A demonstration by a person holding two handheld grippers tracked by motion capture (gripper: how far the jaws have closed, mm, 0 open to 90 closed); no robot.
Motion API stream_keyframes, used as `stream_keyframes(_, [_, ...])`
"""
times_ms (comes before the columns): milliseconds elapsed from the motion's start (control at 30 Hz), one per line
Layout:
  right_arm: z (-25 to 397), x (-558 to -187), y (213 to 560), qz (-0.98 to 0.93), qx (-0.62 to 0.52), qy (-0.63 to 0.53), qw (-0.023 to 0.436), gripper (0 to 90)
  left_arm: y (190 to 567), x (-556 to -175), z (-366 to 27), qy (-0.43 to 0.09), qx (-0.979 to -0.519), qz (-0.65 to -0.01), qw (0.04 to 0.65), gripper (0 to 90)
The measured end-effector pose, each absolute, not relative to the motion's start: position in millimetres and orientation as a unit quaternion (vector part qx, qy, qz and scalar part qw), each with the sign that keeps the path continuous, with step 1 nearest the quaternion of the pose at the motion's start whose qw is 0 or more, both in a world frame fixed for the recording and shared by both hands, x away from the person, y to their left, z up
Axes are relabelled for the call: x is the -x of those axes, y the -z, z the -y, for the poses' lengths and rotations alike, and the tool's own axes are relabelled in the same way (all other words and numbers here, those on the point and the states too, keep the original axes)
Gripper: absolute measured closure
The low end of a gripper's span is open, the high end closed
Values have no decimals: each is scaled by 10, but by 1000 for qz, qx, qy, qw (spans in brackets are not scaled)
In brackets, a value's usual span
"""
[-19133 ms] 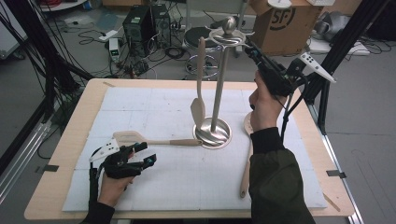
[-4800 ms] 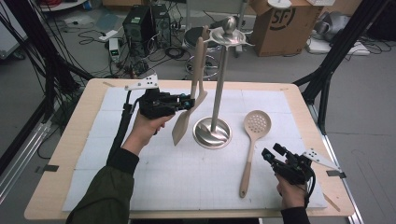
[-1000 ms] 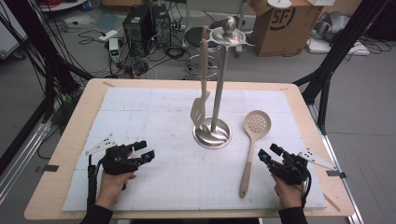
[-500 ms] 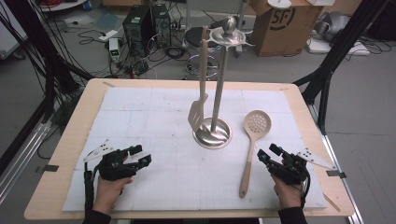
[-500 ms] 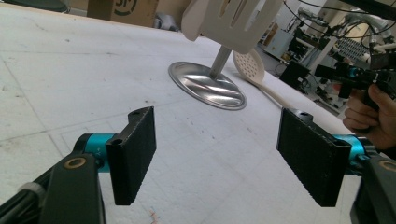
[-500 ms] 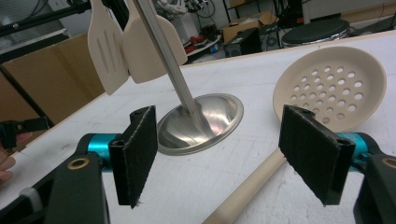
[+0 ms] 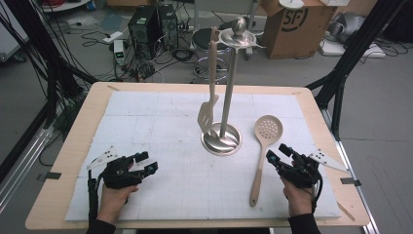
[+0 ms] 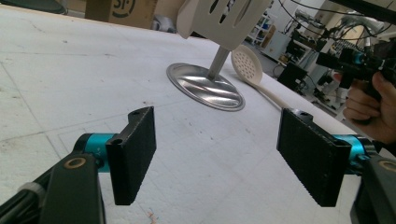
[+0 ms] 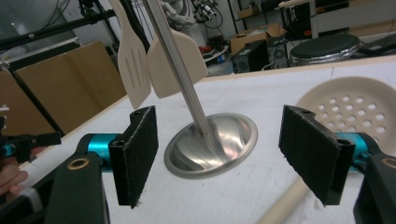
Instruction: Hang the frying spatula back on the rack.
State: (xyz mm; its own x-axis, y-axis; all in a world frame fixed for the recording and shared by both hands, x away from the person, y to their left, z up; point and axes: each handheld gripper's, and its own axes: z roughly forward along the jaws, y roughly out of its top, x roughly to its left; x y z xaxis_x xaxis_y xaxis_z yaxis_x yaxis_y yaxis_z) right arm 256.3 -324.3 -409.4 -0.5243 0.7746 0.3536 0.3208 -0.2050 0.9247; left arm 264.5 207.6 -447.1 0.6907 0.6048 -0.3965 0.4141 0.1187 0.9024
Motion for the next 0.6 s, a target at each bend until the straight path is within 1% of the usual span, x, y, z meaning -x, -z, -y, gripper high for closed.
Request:
stream_keyframes(167, [3204,-2621,3983,-596,-450,-642,174,285,4473,-2646,-2070,-77,-661,-385,639,289])
stream_keyframes(367, [3145,-2691,3766,-592,-437,-654,175,309,4469,-2641,-2047,-82,-665,-383,636,289])
stream_keyframes(500, [3100,-2749,3617,-594,-426,-658,181,339,4468,-2641,-2053,-91,-665,-387,632,289])
stream_keyframes(600, [3063,-2793,3526,-593,-419,-663,181,339,4462,-2641,-2053,-104,-671,-391,622,289])
